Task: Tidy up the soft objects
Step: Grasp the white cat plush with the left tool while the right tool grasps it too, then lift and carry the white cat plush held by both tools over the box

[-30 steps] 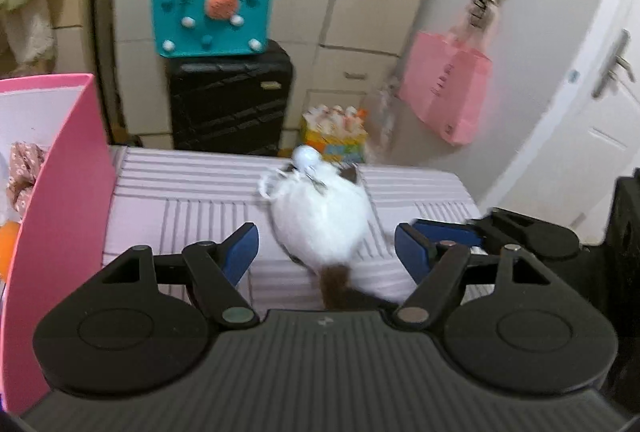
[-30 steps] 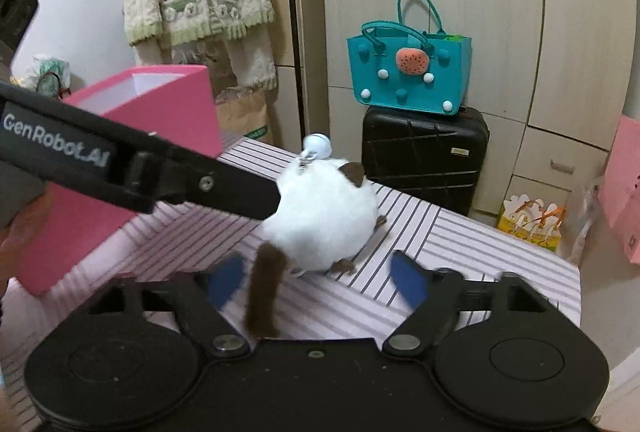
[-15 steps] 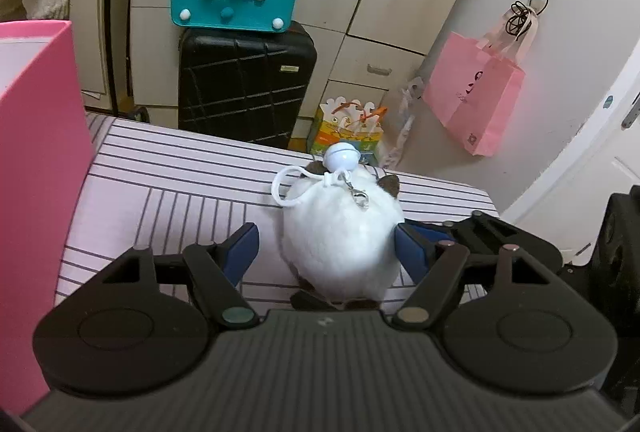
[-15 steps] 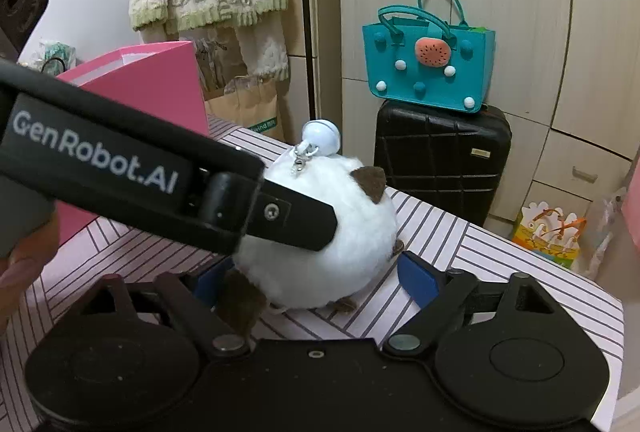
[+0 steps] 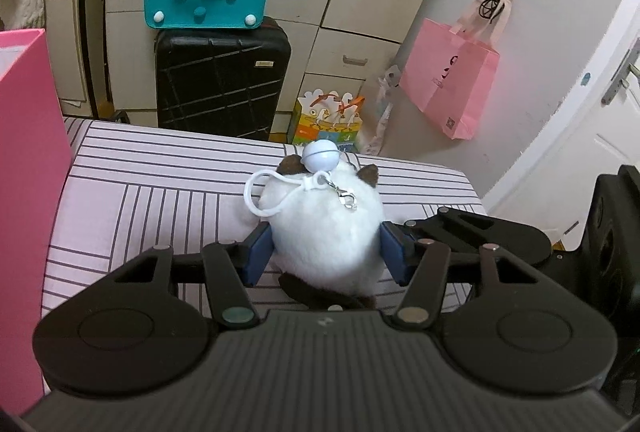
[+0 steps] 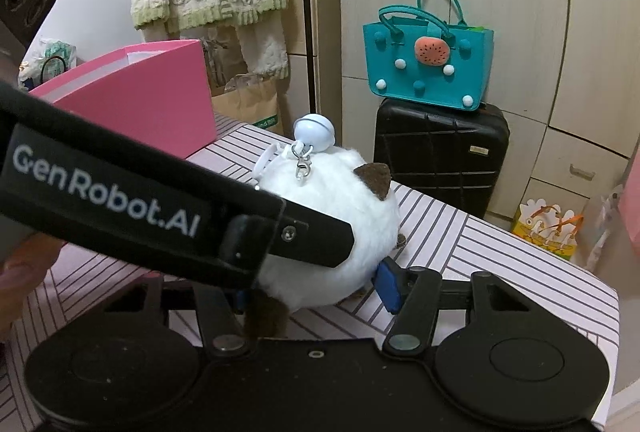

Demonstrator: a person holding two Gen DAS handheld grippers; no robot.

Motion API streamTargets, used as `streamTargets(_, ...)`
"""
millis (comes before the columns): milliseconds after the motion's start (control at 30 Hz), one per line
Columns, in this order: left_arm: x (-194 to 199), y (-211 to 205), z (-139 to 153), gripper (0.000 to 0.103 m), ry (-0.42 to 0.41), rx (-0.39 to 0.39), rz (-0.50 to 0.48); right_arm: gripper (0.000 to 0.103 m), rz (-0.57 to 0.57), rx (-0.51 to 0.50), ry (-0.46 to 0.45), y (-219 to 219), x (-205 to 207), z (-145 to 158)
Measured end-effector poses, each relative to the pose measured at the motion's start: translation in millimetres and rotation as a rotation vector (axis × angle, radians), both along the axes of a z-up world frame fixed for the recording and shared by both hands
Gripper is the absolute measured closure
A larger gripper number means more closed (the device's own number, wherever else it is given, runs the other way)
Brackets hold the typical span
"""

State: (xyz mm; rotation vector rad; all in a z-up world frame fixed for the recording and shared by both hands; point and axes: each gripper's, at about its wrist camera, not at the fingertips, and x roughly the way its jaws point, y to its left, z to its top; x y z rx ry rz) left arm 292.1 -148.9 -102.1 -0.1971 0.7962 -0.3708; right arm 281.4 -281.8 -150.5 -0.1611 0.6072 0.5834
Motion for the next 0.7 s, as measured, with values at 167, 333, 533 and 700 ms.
streamTargets(167, -11.6, 0.3, 7.9, 0.047, -0.009, -0.002, -0.024, 0.040, -0.021, -0.018, -0.008, 0.7, -15.8, 8.8)
streamTargets(333, -29.9, 1.6, 16.2, 0.047, -0.008, -0.016, -0.049, 0.040, -0.043, -0.050, -0.016, 2.9, -36.3, 18.6)
streamTargets(533, -54.4, 6.1, 21.7, 0.046, 0.007, -0.035, -0.084, 0.040, -0.072, -0.100, -0.002, 8.2, -65.3, 28.9)
streamTargets(700, -78.8, 12.7, 30.9, 0.047, 0.010, -0.041, -0.126, 0.039, -0.084, -0.128, -0.015, 13.7, -94.6, 38.4)
